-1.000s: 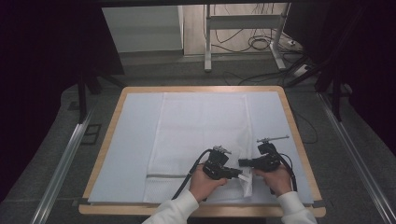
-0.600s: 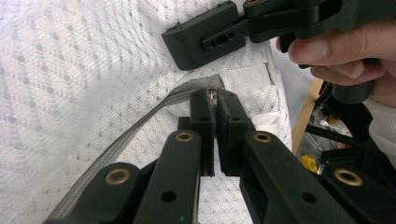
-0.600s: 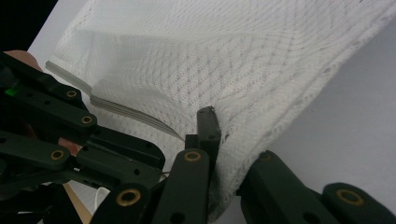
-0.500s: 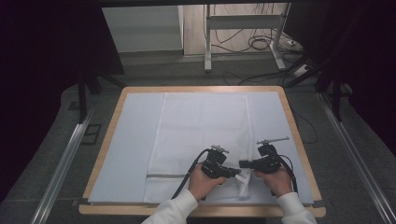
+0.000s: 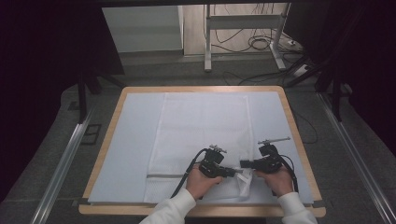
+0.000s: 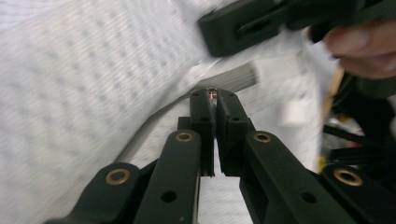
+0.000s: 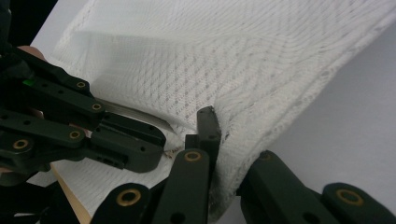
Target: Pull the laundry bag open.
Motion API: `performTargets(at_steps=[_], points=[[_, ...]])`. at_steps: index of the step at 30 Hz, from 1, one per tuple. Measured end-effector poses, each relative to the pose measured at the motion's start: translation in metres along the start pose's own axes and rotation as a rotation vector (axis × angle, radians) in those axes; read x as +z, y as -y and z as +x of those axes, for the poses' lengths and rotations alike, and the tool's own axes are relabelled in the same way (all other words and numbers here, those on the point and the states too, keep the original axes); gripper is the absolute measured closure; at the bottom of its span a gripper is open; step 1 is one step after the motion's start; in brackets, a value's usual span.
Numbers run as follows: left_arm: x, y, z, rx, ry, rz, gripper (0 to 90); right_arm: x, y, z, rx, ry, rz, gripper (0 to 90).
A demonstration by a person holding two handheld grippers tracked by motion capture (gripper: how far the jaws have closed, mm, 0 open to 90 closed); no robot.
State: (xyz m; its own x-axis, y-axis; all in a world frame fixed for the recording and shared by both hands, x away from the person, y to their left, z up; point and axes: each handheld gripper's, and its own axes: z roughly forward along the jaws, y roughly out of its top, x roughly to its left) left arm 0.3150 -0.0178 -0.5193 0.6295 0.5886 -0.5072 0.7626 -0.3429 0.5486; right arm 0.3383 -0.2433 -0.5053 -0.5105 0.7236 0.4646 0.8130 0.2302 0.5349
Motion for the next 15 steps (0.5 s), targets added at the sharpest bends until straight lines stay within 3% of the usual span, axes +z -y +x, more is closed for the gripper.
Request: performTargets(at_steps=[15], points=[[-0.015,0.006,0.008,-0.015,0.009,-0.017,86.5,-0.003,0.000,-0.001,0.015,-0.012,-0.030,88.3]])
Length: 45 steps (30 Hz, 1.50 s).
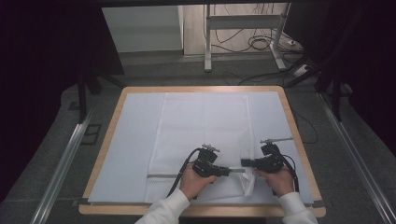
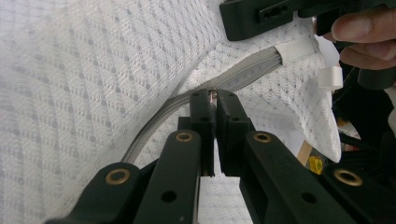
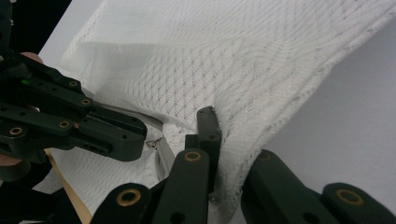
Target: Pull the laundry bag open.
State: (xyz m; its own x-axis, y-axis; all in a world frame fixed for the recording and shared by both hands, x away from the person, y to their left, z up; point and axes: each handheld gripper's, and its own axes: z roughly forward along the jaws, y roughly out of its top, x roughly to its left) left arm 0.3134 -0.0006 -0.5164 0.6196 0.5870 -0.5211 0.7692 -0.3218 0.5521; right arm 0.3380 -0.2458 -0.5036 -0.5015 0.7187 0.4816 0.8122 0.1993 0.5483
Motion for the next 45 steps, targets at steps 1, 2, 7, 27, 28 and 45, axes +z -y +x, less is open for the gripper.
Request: performTargets(at_steps=[1,2,7,27,28,45], points=[[0.000,0.000,0.001,0.000,-0.005,0.002,86.4,0.000,0.000,0.000,-0.001,0.001,0.000,88.3],[-0.001,0.001,0.002,0.006,-0.021,0.006,86.5,0.000,0.000,0.000,-0.001,0.003,0.000,88.3],[-0.008,0.004,0.008,-0.006,-0.014,0.002,86.4,0.000,0.001,-0.002,0.004,0.004,-0.006,88.3],[-0.024,0.011,0.018,0.012,-0.001,-0.011,86.4,-0.003,0.005,-0.002,0.014,0.014,-0.036,88.2],[-0.024,0.011,0.018,0.010,-0.001,-0.011,86.4,-0.003,0.005,-0.002,0.013,0.016,-0.036,88.3],[-0.029,0.017,0.022,0.014,-0.028,-0.011,86.4,-0.002,0.007,-0.003,0.017,0.011,-0.037,88.2]])
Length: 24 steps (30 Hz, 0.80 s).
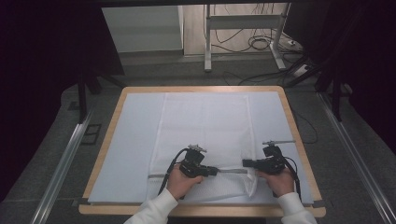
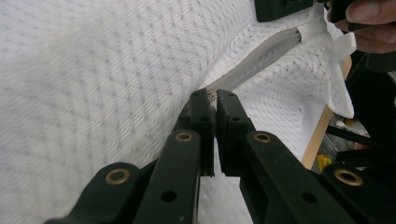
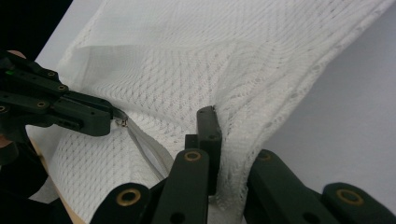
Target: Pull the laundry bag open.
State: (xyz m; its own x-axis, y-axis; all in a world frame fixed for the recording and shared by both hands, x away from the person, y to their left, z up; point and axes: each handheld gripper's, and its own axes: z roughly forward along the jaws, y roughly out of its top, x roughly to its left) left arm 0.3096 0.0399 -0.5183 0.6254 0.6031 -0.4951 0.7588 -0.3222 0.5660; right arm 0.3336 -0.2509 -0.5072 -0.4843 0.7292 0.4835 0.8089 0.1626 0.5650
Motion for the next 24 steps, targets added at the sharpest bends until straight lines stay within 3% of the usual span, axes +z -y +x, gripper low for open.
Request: performTargets(at_steps=[24], points=[[-0.022,0.013,0.018,-0.044,-0.010,-0.027,86.2,0.000,0.000,-0.001,0.000,0.002,-0.003,88.3]])
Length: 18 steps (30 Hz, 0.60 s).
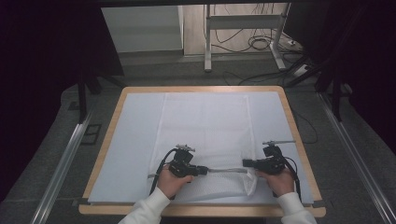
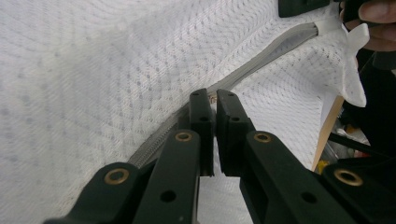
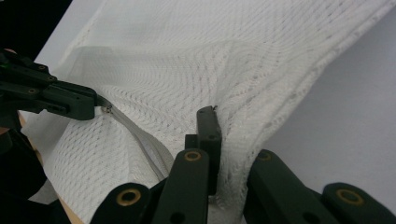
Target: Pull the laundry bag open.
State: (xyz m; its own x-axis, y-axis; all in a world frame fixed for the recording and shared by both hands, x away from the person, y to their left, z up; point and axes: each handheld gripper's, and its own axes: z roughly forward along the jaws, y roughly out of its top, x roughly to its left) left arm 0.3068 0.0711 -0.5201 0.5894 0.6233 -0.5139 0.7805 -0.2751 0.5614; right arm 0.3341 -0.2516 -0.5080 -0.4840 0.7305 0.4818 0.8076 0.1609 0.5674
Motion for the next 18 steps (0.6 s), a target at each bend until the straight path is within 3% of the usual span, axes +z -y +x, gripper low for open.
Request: performTargets(at_steps=[18], points=[[-0.017,0.009,0.013,-0.028,-0.012,-0.016,86.2,-0.001,0.000,0.000,0.005,0.000,-0.006,88.3]])
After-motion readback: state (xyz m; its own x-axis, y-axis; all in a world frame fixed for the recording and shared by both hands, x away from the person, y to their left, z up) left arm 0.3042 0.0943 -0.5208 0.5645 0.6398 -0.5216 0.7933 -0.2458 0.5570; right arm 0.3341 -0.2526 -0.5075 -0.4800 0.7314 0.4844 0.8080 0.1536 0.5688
